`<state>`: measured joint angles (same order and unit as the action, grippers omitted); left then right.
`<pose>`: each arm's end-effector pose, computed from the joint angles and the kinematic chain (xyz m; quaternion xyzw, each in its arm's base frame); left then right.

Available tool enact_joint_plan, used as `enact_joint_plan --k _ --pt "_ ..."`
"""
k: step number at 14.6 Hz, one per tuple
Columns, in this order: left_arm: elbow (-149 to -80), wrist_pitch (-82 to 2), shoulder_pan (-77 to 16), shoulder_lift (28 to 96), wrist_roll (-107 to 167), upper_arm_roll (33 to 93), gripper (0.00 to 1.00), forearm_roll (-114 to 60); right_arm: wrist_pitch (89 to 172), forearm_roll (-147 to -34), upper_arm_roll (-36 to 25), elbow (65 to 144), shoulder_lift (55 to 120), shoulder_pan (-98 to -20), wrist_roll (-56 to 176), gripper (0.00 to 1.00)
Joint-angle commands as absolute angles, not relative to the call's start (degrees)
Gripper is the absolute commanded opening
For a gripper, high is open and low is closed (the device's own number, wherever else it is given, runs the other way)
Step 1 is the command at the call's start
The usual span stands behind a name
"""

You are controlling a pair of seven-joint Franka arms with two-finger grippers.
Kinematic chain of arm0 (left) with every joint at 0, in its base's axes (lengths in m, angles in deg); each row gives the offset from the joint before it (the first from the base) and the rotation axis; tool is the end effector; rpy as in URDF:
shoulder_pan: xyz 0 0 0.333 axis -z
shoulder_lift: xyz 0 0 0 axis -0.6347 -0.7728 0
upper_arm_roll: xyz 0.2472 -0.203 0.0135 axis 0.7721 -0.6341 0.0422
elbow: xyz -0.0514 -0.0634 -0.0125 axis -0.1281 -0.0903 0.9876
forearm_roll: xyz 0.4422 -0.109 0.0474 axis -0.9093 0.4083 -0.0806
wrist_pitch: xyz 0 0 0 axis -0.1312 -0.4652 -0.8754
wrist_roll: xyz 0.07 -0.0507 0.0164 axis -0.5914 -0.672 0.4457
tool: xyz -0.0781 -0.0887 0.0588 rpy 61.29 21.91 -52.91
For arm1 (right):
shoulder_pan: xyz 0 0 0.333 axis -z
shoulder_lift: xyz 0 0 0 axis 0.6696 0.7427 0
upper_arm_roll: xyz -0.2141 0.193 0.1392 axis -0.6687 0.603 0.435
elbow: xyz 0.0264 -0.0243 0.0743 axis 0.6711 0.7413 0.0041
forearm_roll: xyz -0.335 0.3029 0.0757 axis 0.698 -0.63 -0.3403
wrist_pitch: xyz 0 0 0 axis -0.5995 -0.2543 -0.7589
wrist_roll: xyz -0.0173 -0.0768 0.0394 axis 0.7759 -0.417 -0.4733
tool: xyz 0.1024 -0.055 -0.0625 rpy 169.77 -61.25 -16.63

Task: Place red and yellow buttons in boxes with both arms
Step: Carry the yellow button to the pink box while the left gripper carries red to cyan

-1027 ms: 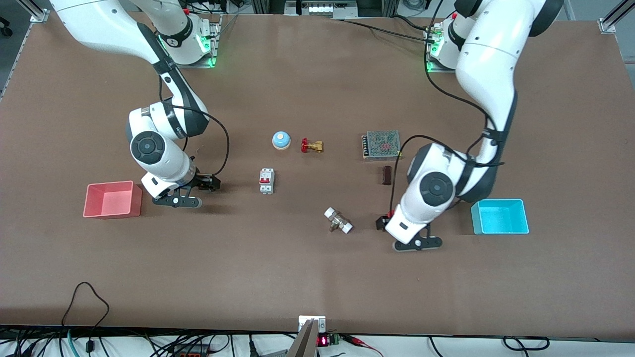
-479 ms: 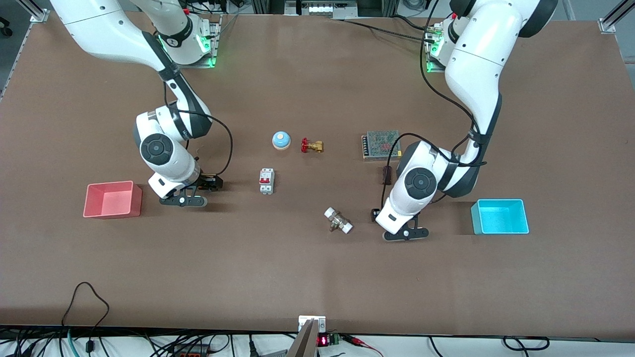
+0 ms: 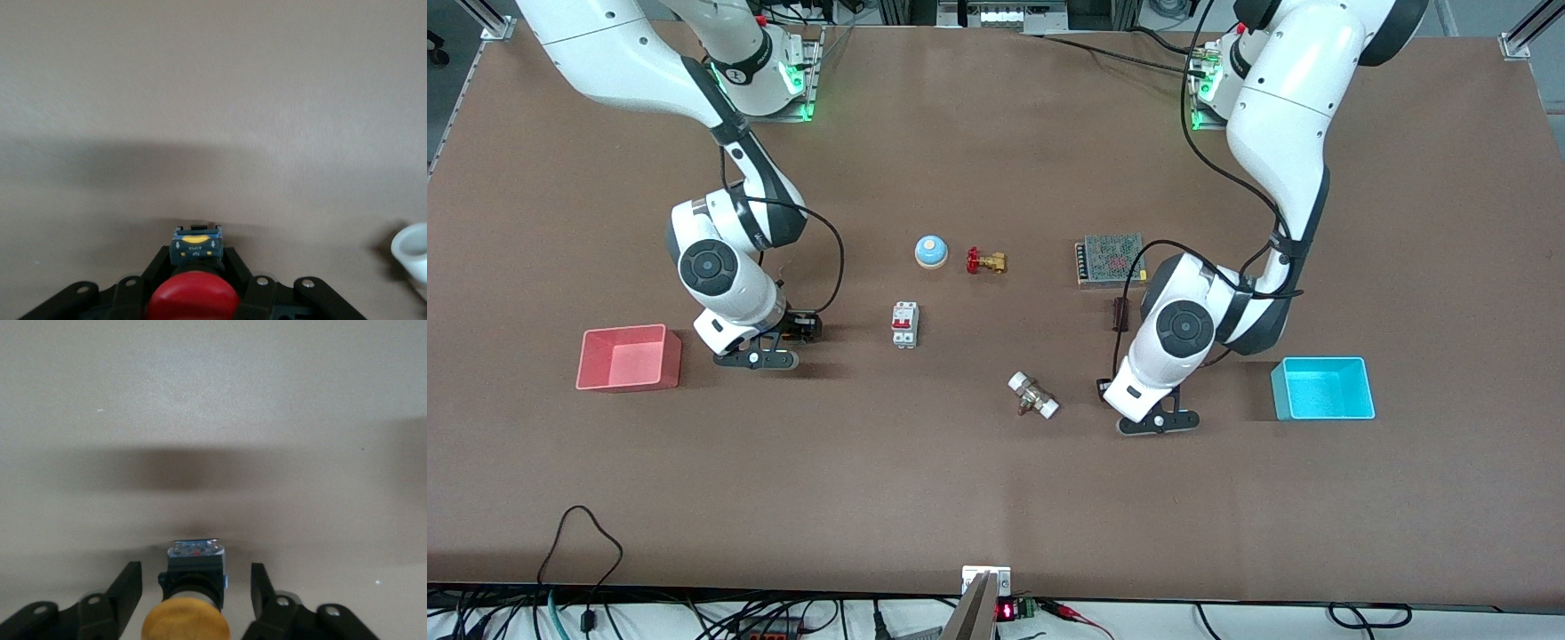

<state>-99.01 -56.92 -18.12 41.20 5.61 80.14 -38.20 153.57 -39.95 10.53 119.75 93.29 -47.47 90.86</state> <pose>0.7249 -0.2958 0.1415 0.9972 0.0677 0.0313 0.0102 0.6208 0.1728 0.1297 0.9990 -0.0062 -0.0184 0.0412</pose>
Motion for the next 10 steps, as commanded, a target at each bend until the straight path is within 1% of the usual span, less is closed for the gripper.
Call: enact_joint_plan --k 1,2,4,5,8,10 --pt "-98.4 -51.1 -21.2 46.8 7.0 80.7 0.17 -38.6 154.3 -38.9 11.6 120.9 92.8 -46.0 90.1 0.54" --pt "-97.5 -47.3 -22.6 48.0 10.0 80.7 0.17 -38.5 154.3 -38.9 11.6 120.9 92.8 -45.9 90.0 0.46" --pt "-95.5 -41.2 -26.9 50.0 17.6 80.7 0.18 -38.4 154.2 -39.0 11.6 120.9 93.0 -45.9 90.0 0.24" --pt "-95.4 -38.6 -29.1 51.2 20.7 80.7 0.18 -38.6 154.1 -39.0 11.7 120.9 93.0 -45.9 90.1 0.18" --pt "-95.9 -33.6 -33.5 51.9 27.0 82.8 0.19 -40.8 154.0 -39.1 12.0 120.1 92.2 -45.4 89.7 0.09" --pt "-98.2 -34.2 -36.0 51.8 29.2 82.8 0.19 -42.4 152.0 -39.2 12.3 119.1 90.2 -44.2 89.6 0.05"
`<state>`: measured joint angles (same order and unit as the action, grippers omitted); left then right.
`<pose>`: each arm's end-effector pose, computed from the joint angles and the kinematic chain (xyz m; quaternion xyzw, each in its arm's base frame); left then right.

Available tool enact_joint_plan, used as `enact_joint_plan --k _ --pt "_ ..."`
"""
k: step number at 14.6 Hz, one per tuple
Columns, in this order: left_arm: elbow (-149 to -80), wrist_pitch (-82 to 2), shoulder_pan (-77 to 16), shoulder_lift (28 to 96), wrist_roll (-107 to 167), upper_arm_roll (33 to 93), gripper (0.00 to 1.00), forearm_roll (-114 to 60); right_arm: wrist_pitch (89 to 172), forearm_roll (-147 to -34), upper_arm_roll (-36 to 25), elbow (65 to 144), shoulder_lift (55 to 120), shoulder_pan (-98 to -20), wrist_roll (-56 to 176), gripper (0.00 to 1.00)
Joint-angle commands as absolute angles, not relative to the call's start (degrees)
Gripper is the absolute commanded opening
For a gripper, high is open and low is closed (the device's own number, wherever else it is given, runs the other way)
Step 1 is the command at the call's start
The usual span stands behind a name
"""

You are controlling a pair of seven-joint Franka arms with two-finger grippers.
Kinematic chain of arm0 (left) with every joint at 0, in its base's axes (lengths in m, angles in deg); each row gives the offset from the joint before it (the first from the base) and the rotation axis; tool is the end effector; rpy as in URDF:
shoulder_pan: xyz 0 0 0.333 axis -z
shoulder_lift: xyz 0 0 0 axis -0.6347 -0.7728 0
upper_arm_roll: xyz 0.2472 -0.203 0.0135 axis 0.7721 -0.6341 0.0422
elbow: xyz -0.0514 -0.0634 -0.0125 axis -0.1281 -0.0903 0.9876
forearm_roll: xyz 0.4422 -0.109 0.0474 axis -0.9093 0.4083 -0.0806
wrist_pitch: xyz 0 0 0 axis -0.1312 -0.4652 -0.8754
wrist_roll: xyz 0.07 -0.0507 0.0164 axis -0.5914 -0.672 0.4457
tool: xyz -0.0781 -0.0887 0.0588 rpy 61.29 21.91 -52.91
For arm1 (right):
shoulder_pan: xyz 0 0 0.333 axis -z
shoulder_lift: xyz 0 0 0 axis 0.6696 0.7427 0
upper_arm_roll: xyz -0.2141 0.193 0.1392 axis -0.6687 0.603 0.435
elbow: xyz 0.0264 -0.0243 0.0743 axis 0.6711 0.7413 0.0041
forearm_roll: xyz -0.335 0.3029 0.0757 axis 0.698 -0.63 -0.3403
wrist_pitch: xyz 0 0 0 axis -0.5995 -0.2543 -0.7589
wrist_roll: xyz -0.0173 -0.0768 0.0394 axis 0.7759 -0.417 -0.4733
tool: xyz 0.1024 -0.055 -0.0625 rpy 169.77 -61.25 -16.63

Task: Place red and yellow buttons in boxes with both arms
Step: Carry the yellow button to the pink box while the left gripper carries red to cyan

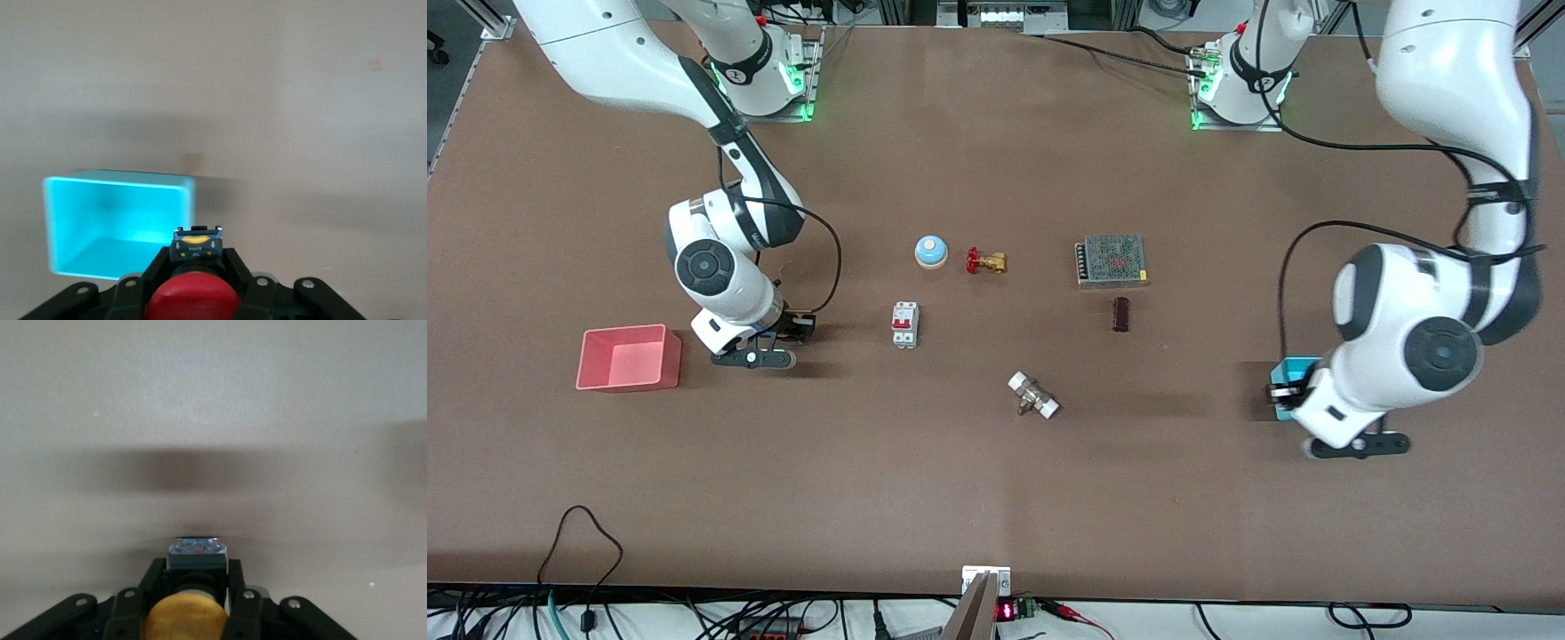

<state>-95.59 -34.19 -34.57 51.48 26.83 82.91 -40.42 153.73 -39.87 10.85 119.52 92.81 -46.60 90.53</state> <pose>0.7701 -0.0399 0.2779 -0.9972 -0.0411 0.0412 0.0462 0.6263 0.1675 0.1372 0.9992 -0.0083 -0.0113 0.0387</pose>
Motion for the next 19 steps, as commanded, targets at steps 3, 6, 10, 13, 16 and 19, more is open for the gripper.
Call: enact_joint_plan --k 3,6,10,13,16,19 --pt "-102.0 -36.5 -38.6 52.1 31.0 82.5 0.19 -42.4 140.7 -39.8 12.3 111.9 87.3 -41.2 84.3 0.05" --pt "-109.1 -45.0 -40.0 53.2 32.8 82.4 0.19 -42.3 136.3 -41.8 11.3 107.9 85.8 -36.2 72.9 0.05" --pt "-117.1 -55.3 -41.7 53.7 33.5 82.1 0.20 -42.2 137.4 -41.8 8.2 107.9 86.5 -31.8 64.8 0.05" --pt "-119.6 -60.8 -41.9 53.4 33.6 82.1 0.21 -42.2 142.4 -41.9 5.8 108.1 89.3 -30.1 61.1 0.05" --pt "-120.2 -61.6 -41.9 53.6 33.6 82.1 0.63 -42.2 144.6 -42.7 5.3 108.3 91.6 -28.7 59.3 0.06" --pt "-119.6 -61.1 -41.9 54.5 35.0 82.1 1.00 -42.2 149.0 -43.0 5.1 109.2 94.4 -27.8 59.0 0.07"
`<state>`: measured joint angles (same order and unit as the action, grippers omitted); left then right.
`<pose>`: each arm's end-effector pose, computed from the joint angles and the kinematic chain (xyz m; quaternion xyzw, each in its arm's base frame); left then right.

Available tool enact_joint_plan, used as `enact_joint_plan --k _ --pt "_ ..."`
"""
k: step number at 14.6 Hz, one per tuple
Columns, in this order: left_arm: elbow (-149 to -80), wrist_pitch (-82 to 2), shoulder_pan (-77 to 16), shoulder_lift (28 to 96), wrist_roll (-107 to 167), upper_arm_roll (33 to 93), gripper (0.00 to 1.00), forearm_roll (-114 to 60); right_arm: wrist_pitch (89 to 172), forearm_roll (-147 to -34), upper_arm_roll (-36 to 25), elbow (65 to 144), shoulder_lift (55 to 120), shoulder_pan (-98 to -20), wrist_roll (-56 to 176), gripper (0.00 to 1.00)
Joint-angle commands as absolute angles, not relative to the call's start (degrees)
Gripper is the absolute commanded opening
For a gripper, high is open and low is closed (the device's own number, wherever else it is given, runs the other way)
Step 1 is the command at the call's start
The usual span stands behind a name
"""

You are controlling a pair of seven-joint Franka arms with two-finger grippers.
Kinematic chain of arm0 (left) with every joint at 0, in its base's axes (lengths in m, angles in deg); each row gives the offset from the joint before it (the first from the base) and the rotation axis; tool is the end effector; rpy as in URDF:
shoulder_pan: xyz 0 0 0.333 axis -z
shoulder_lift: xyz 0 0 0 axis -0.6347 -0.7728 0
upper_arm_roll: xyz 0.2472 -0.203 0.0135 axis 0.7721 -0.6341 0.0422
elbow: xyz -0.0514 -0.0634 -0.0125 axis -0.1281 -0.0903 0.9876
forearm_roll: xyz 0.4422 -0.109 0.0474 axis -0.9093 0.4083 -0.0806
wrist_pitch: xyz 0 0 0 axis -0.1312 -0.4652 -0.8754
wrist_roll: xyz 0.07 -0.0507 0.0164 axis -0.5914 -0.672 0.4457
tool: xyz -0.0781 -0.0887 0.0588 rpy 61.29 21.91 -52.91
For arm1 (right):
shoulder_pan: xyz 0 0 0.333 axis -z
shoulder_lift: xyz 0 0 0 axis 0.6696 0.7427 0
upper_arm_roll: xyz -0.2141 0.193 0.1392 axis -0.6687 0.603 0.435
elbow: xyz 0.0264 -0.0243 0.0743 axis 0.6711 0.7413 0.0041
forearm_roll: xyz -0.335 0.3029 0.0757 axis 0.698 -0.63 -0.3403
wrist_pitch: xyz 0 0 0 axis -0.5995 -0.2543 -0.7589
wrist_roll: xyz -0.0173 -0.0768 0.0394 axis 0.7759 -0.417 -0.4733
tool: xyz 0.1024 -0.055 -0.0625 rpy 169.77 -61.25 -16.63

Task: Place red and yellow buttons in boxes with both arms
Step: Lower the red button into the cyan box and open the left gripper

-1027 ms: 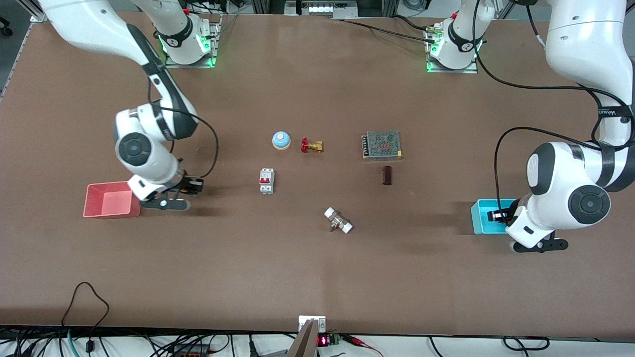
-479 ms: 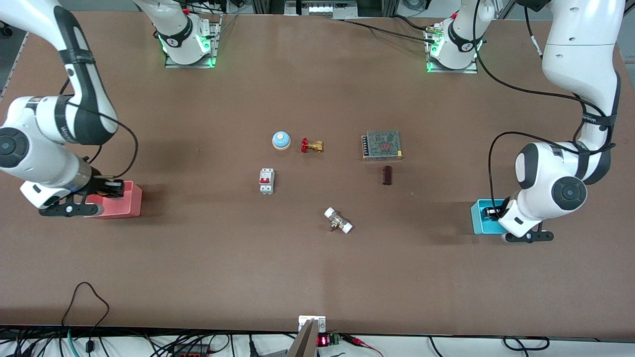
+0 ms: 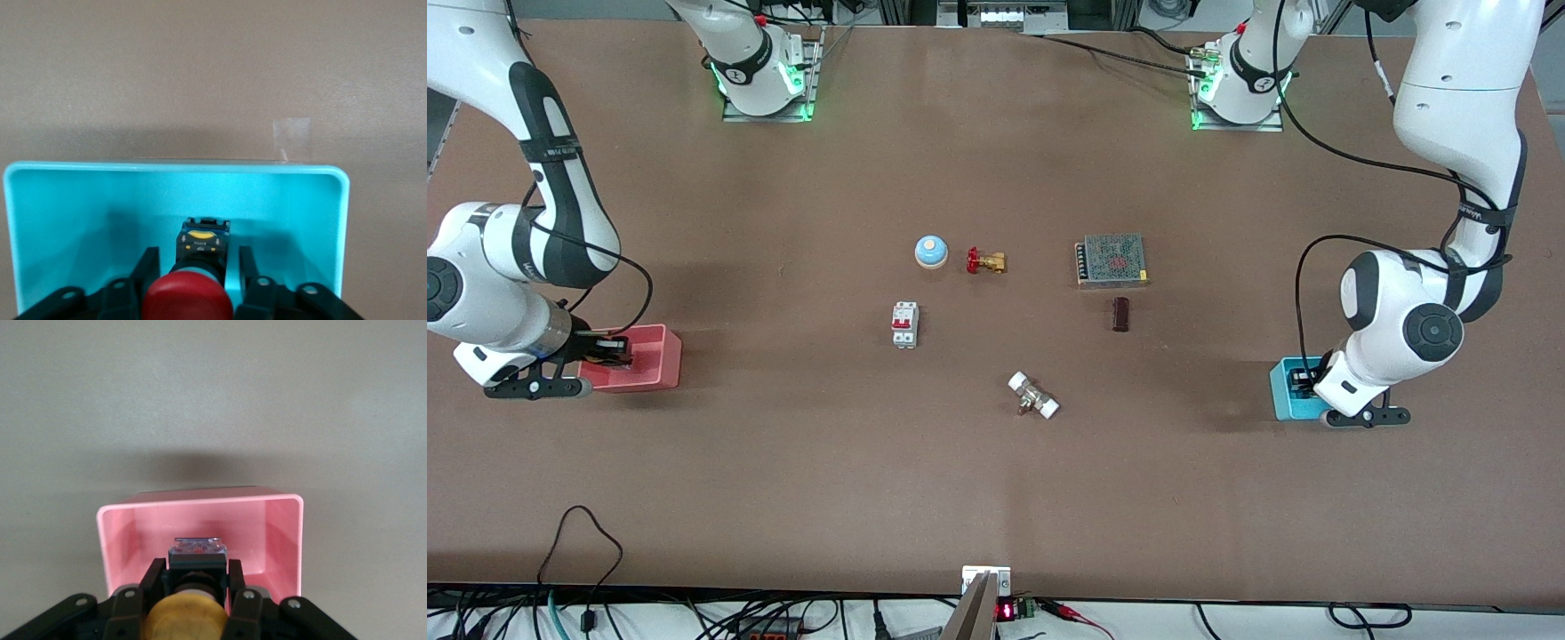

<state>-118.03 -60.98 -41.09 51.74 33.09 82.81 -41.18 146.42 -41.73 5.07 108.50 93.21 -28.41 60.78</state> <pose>0.6998 0.0408 0.1285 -0.9990 -0.0252 0.0061 0.0360 0.6969 -0.1188 0.2047 0.9981 0.0233 -0.0073 0.0567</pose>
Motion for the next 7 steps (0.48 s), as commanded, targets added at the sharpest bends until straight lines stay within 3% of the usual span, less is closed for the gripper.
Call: enact_joint_plan --k 1,7 --pt "-119.6 -60.0 -41.9 55.4 35.1 82.1 1.00 -42.2 149.7 -43.0 5.1 109.2 95.2 -27.5 59.0 0.07" --pt "-114.1 -46.8 -41.3 63.7 35.8 81.9 1.00 -41.6 151.1 -43.0 5.1 109.3 97.7 -27.4 59.2 0.12"
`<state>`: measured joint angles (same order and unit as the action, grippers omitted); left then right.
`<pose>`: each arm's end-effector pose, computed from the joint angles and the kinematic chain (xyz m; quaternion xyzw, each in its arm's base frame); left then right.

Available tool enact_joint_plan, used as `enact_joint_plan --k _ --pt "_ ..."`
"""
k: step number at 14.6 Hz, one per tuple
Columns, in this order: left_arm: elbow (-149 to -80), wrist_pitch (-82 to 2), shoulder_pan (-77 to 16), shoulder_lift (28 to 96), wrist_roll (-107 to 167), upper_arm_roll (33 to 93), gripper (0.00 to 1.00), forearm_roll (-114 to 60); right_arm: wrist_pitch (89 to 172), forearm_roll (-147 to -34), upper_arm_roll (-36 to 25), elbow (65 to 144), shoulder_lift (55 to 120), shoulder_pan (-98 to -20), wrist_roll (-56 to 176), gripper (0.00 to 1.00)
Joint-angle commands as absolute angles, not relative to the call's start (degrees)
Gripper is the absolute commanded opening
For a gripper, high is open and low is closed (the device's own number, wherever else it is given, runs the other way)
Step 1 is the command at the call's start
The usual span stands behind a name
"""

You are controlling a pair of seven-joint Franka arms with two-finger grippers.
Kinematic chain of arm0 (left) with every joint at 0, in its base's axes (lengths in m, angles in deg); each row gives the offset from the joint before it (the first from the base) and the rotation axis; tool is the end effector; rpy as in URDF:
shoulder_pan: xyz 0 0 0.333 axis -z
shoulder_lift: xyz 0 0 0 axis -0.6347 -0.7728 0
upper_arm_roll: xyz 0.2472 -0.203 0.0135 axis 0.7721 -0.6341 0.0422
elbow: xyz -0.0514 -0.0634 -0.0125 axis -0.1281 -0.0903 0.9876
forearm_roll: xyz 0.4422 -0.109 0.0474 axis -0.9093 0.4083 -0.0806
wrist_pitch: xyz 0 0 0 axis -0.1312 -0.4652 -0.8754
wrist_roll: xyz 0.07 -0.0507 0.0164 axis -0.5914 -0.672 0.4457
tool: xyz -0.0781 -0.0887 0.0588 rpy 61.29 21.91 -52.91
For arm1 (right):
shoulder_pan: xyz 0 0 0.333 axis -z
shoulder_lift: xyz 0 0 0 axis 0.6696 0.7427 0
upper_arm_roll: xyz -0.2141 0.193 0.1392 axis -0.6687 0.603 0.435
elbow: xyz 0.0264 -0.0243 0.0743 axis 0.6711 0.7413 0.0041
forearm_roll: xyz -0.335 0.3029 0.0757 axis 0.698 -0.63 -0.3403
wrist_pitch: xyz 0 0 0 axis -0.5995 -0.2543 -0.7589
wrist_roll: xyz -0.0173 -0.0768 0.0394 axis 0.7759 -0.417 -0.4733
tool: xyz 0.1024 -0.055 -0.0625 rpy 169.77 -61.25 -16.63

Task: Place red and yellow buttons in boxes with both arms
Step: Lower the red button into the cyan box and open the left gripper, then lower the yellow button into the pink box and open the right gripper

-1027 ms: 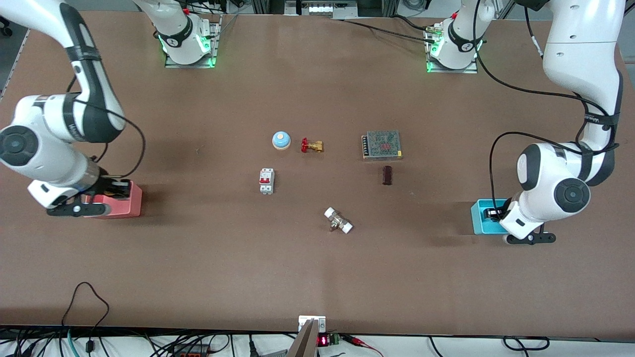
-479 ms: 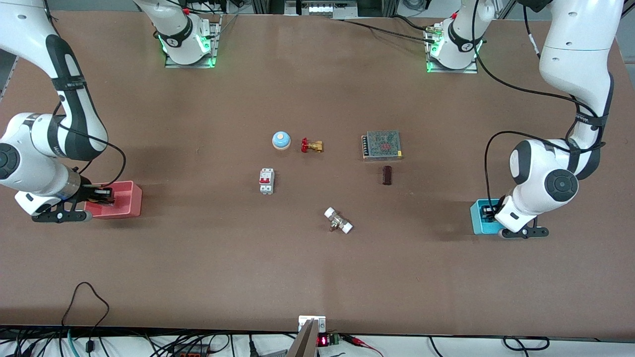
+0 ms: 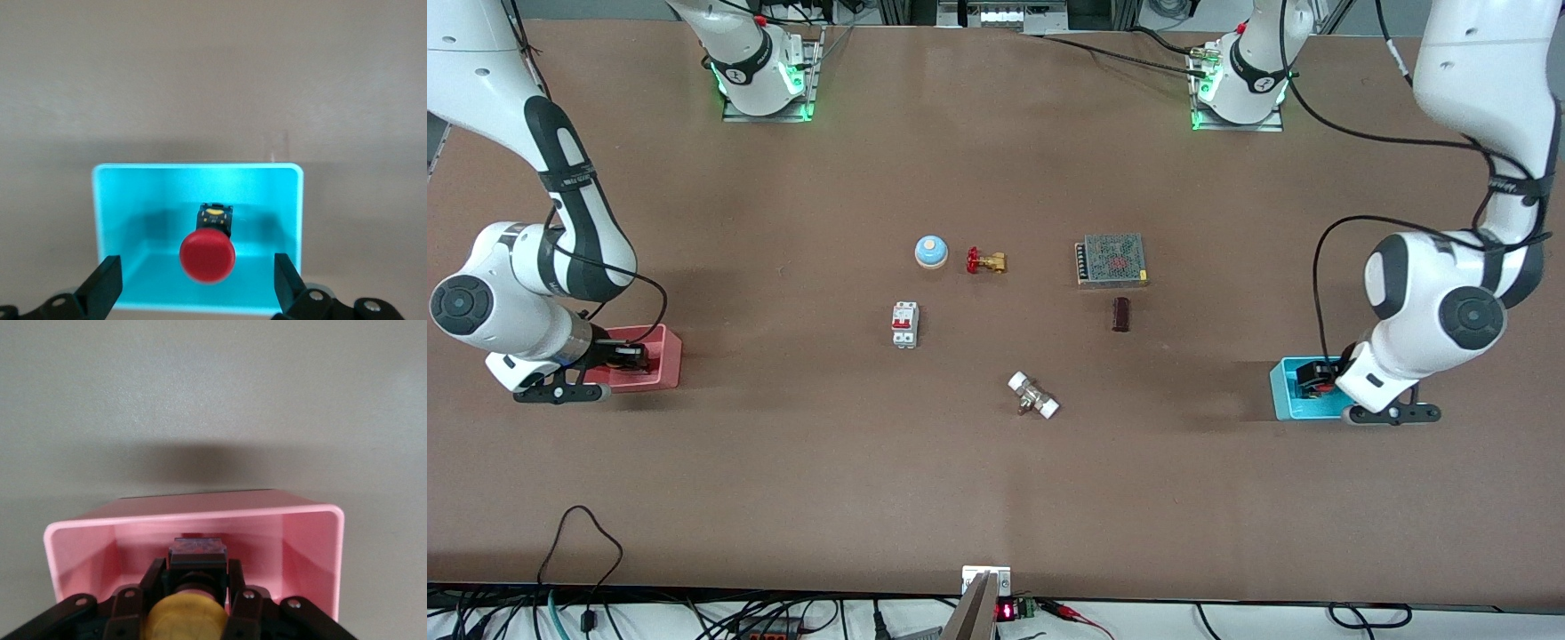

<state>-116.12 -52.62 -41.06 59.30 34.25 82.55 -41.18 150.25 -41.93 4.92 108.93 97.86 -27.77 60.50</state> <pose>0.7141 0.0395 0.2249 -0.9991 -0.0184 -0.0034 0.0380 0.6891 -0.1242 0.1498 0.9985 0.0221 -0.0172 0.0464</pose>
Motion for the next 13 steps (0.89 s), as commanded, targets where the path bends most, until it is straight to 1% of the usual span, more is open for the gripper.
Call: enact_joint_plan --k 1,2,3,4,5,6,7,8,9,10,12,13 --pt "-111.8 -44.0 -41.3 64.5 35.8 81.5 1.00 -41.5 151.1 -43.0 5.2 109.3 97.8 -27.4 59.3 0.17" --pt "-108.6 -40.0 -41.1 65.6 35.2 80.4 1.00 -41.6 151.0 -43.0 5.1 109.3 97.9 -27.4 59.3 0.24" --pt "-104.9 -35.0 -41.1 66.0 35.1 79.2 1.00 -41.7 151.0 -43.0 5.1 109.3 97.9 -27.4 59.6 0.35" --pt "-99.8 -29.7 -41.1 66.0 34.8 78.7 1.00 -41.6 150.8 -43.0 5.2 109.3 97.9 -27.4 59.8 0.56" --pt "-94.3 -23.8 -40.9 66.0 34.7 78.2 1.00 -41.6 150.7 -43.0 5.2 109.3 97.9 -27.4 59.8 0.71" --pt "-91.1 -21.1 -40.8 65.7 34.0 78.0 1.00 -41.6 150.6 -43.0 5.2 109.3 97.9 -27.4 59.8 0.77" --pt "-90.2 -20.5 -40.6 65.9 33.8 78.0 1.00 -41.8 150.5 -43.0 5.2 109.3 97.9 -27.4 59.8 0.83" --pt "-90.7 -19.3 -40.6 66.7 33.6 77.7 1.00 -41.6 150.6 -43.0 5.2 109.3 97.9 -27.4 59.8 0.88" --pt "-91.4 -17.6 -40.7 68.7 33.7 77.3 1.00 -41.6 150.5 -43.0 5.2 109.3 97.9 -27.4 59.8 0.91" --pt "-93.5 -17.0 -41.3 70.5 33.8 76.2 1.00 -41.5 150.5 -42.9 5.2 109.2 97.8 -27.4 59.8 1.00" --pt "-103.8 -20.2 -41.2 78.8 33.6 75.6 1.00 -41.6 150.3 -42.9 5.2 109.1 97.2 -27.6 59.3 1.00" --pt "-108.8 -22.2 -41.2 82.9 33.6 75.1 1.00 -41.6 149.4 -43.0 5.2 109.2 95.5 -28.1 59.3 1.00"
